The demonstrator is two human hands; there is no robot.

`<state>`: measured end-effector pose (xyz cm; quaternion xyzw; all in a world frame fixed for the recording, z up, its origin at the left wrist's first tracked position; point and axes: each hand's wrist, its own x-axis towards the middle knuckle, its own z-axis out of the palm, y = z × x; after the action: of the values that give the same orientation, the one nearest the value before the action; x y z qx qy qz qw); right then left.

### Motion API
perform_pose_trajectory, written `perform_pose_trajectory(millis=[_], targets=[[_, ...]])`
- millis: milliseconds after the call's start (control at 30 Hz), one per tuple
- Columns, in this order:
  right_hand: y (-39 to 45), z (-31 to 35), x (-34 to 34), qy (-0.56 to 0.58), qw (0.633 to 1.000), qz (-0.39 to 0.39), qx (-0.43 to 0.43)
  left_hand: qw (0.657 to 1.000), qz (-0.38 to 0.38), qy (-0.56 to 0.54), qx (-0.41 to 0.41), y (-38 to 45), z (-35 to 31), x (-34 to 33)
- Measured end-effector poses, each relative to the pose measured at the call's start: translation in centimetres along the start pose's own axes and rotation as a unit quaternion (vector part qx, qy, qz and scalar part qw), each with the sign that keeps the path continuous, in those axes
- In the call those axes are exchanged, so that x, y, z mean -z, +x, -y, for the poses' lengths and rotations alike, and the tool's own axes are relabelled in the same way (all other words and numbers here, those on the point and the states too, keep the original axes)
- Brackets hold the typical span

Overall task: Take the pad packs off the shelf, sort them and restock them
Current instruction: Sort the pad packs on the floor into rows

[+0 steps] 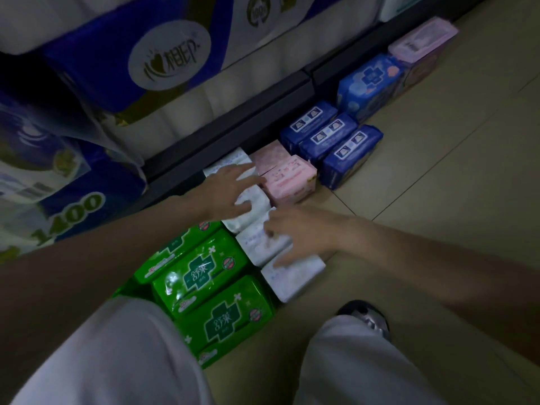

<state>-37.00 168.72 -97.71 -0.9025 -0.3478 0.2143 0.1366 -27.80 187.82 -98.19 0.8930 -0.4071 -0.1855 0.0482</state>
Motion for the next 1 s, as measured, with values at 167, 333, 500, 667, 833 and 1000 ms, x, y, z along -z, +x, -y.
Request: perform_pose_trajectory(millis=[167,333,500,667,833,1000], targets=[[2.9,-7.0,3.3,-0.029,0.985,-0.056,-0.159,0.983,0.089,0.136,0.09,3.8,-0.5,0.8],[7.7,-8.8,1.7,-0.06,0.989,-0.037,-0.131,0.97,0.156,0.153,0.105,5.1,0.7,0.1],[11.2,-9.3,-0.7,-0.119,0.974,-0.041,-0.189,0.976,0.139,0.144,0.081,4.5,1.7,0.3],[11.4,-10.9,0.2,-0.141,0.956,-0.09,-0.241,0.974,0.125,0.177,0.06,4.1,1.5,0.7],[8.4,-11.6,2.8,-0.292,0.923,0.043,-0.246,0.975,0.114,0.186,0.05,4.0,1.4,0.8],[8.8,-11.7,2.3,-0.358,0.889,0.095,-0.268,0.963,0.136,0.227,0.042,4.4,1.3,1.1]])
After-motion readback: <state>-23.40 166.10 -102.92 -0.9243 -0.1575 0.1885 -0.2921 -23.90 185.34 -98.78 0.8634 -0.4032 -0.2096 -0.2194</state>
